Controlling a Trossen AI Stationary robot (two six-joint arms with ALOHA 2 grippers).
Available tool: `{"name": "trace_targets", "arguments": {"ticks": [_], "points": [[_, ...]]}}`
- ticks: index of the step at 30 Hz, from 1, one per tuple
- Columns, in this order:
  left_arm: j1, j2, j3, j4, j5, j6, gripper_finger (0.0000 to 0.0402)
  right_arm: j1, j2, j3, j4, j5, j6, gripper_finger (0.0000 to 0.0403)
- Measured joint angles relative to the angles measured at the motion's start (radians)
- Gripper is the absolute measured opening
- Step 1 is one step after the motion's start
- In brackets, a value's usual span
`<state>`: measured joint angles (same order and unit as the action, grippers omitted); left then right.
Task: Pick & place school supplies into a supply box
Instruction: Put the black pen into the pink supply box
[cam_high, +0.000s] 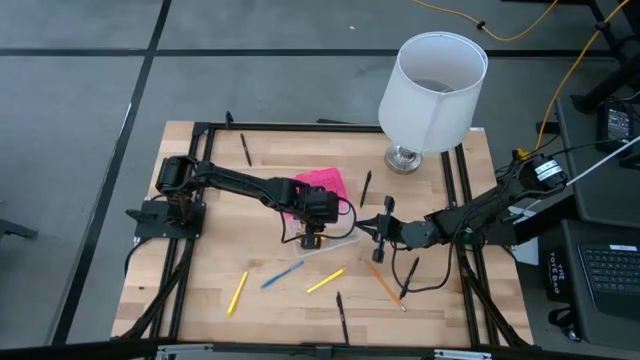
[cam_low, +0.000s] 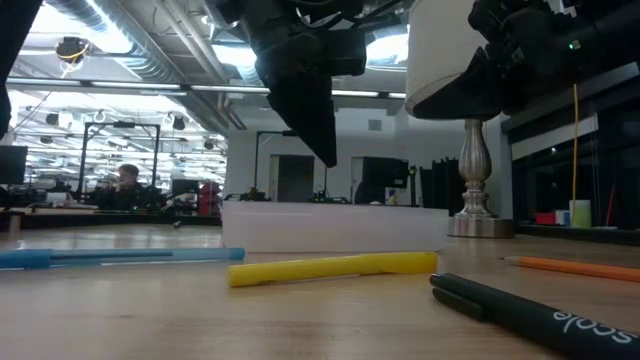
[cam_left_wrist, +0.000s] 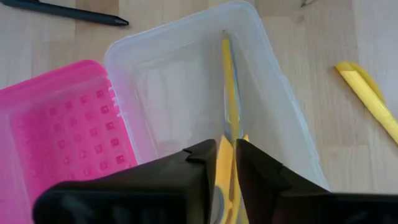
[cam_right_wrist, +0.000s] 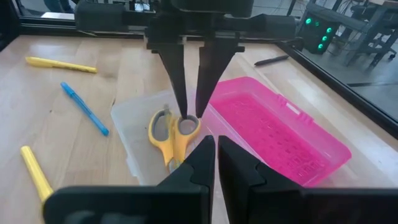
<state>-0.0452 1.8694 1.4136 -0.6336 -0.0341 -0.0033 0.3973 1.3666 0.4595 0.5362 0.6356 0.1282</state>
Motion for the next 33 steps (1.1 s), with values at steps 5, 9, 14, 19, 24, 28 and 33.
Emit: {"name": "trace_targets", "arguments": {"ticks": [5,9,14,19,24,28,33], "points": [[-0.002,-0.016,0.000,-0.074,0.002,0.049,0.0052,0.000,0.000,0.000,0.001,0.000,0.002,0.0026],[-0.012,-0.061,0.000,-0.096,-0.010,0.064,0.0028,0.000,0.000,0.000,-0.002,0.000,0.025,0.0026],[-0.052,-0.099,0.000,-0.107,-0.119,0.108,0.0004,0.000,0.000,0.000,-0.070,-0.035,0.109,0.0026],[-0.083,-0.139,-0.039,-0.061,-0.153,0.112,0.0001,0.013,0.000,0.000,-0.092,-0.049,0.180,0.0026],[-0.114,-0.246,-0.241,0.117,-0.152,0.038,0.0001,0.061,0.000,0.000,-0.094,-0.057,0.172,0.0026],[-0.145,-0.378,-0.416,0.297,-0.156,-0.023,0.0002,0.076,0.000,0.000,-0.096,-0.038,0.093,0.0026],[-0.183,-0.551,-0.585,0.511,-0.156,-0.036,0.0002,0.075,0.000,0.000,-0.097,-0.069,0.076,0.0026]]}}
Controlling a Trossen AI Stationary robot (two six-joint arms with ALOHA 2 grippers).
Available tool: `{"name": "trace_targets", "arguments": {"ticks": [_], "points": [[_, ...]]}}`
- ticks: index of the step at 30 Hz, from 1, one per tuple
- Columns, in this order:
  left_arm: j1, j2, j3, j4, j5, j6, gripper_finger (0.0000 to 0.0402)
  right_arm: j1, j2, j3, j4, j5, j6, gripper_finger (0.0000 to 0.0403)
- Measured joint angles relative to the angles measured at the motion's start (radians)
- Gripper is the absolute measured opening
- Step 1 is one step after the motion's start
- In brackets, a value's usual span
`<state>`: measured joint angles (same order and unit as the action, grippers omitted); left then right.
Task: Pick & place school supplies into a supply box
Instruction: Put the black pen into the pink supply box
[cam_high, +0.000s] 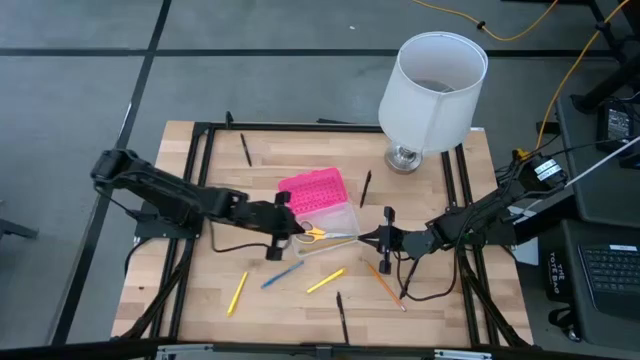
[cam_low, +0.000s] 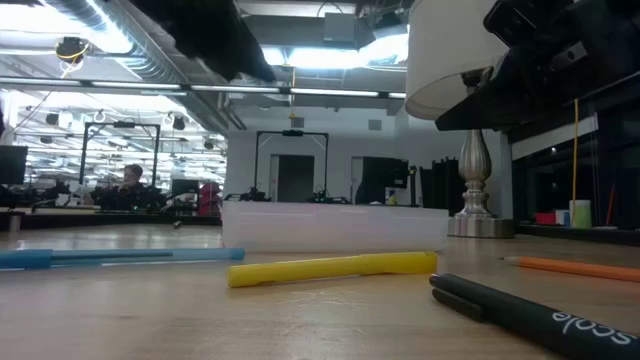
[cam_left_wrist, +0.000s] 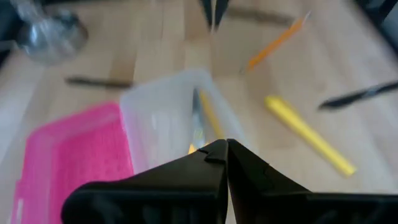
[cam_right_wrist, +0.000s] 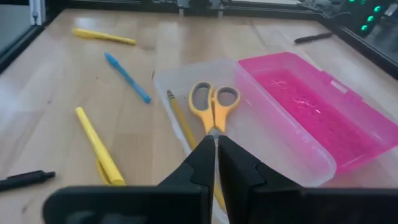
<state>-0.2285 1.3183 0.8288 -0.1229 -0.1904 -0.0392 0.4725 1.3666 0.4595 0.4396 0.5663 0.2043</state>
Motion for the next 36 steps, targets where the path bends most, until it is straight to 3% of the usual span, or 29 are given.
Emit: {"name": "trace_targets", "arguments": {"ticks": [7,15,21,31,36], "points": [[-0.042,-0.206,-0.155,0.184,-0.032,0.122,0.0003,0.005,-0.004,0.081,-0.044,-0.083,0.031,0.0008],[-0.043,-0.389,-0.324,0.264,-0.055,0.117,0.0002,0.043,0.000,0.330,-0.488,-0.090,0.216,0.0006],[-0.043,-0.435,-0.383,0.289,-0.121,0.146,0.0001,0.080,0.065,0.507,-0.784,-0.069,0.399,0.0004],[-0.043,-0.436,-0.385,0.300,-0.175,0.157,0.0005,0.089,0.291,0.815,-1.290,-0.273,0.723,0.0002],[-0.043,-0.436,-0.385,0.300,-0.175,0.157,0.0001,0.107,0.369,0.941,-1.445,-0.352,0.859,0.0006]]}}
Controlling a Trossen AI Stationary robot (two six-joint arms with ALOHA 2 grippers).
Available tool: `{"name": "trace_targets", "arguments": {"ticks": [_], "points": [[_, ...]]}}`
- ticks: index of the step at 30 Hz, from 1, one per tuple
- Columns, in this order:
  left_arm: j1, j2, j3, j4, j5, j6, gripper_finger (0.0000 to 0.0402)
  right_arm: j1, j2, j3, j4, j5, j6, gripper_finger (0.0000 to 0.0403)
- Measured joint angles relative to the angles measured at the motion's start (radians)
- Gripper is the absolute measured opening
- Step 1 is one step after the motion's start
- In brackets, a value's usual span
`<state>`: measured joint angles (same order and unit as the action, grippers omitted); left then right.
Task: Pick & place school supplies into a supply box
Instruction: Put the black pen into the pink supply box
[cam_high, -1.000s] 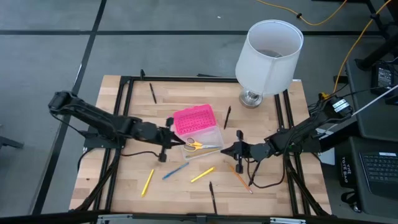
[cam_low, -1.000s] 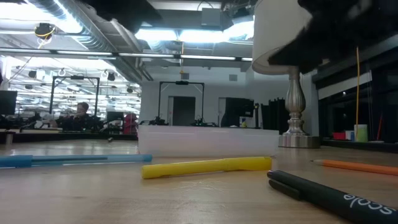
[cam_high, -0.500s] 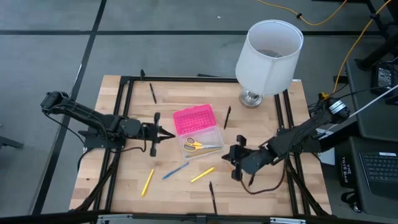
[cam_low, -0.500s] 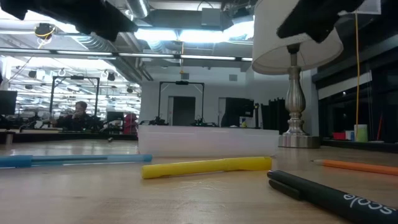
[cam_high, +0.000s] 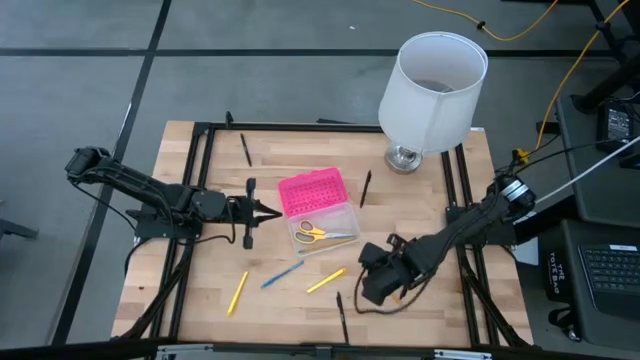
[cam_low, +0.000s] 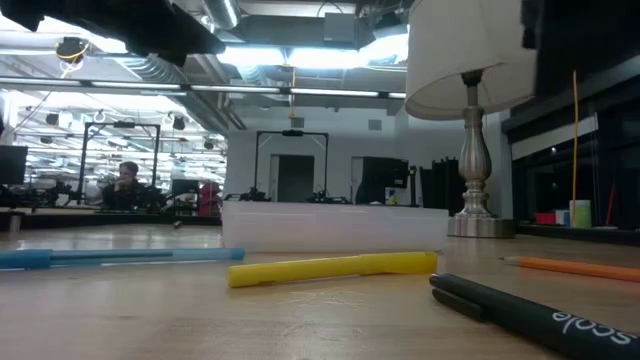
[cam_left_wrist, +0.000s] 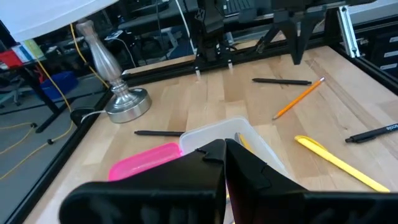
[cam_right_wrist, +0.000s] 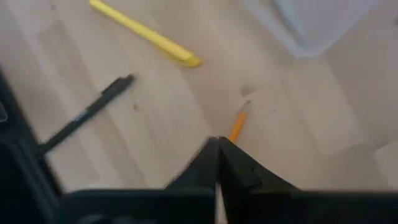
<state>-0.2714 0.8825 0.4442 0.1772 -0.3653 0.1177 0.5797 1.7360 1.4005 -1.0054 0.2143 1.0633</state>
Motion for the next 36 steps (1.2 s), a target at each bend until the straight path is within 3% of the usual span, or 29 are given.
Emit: {"name": "trace_targets", "arguments": {"ticks": [13,20,36], "points": [[0.000,0.000,0.000,0.000,0.000,-0.003,0.0002,0.133,0.016,0.050,-0.141,-0.026,0.250,0.0013],[0.000,0.000,0.000,0.000,0.000,-0.001,0.0004,0.176,0.016,0.048,-0.281,-0.063,0.610,0.0013],[0.000,0.001,0.000,-0.001,-0.001,-0.017,0.0005,0.241,0.014,0.008,-0.324,-0.046,0.895,0.0081]]}}
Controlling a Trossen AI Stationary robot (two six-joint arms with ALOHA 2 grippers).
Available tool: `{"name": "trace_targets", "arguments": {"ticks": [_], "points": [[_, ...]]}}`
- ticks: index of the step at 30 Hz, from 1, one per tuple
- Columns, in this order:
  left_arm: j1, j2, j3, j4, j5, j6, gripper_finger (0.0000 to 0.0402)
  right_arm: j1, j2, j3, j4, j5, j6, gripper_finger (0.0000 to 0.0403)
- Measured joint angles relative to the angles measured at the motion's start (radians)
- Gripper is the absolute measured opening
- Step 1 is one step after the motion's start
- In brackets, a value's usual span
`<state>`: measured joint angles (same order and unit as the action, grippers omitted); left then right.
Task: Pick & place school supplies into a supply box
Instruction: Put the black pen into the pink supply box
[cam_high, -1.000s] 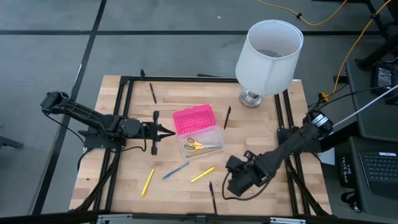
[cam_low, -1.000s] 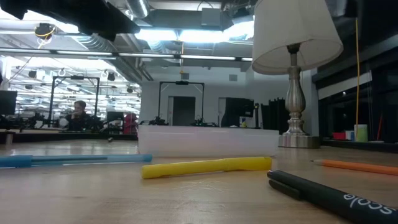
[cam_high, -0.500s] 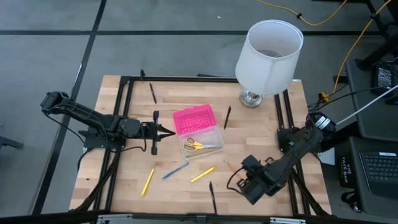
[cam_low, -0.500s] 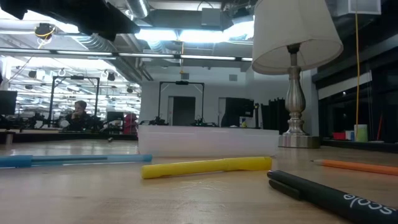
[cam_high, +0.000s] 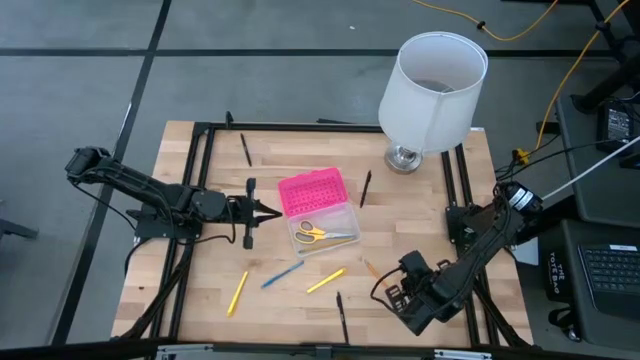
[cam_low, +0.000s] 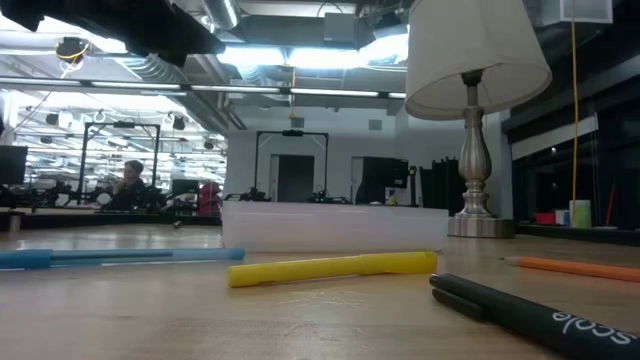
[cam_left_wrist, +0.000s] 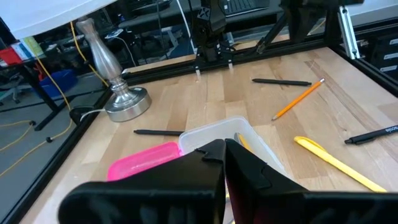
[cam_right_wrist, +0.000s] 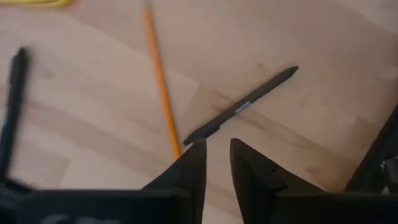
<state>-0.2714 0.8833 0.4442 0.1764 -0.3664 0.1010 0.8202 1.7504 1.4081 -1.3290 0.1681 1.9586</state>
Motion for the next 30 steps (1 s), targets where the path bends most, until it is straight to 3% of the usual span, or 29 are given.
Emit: {"name": "trace_targets", "arguments": {"ticks": [13,30], "points": [[0.000,0.000,0.000,-0.006,0.000,-0.009,0.0004,0.020,0.000,-0.277,0.241,-0.032,0.291,0.0131],[0.000,0.000,0.000,-0.018,-0.009,-0.009,0.0005,-0.028,0.000,-0.423,0.418,0.020,0.314,0.0134]]}}
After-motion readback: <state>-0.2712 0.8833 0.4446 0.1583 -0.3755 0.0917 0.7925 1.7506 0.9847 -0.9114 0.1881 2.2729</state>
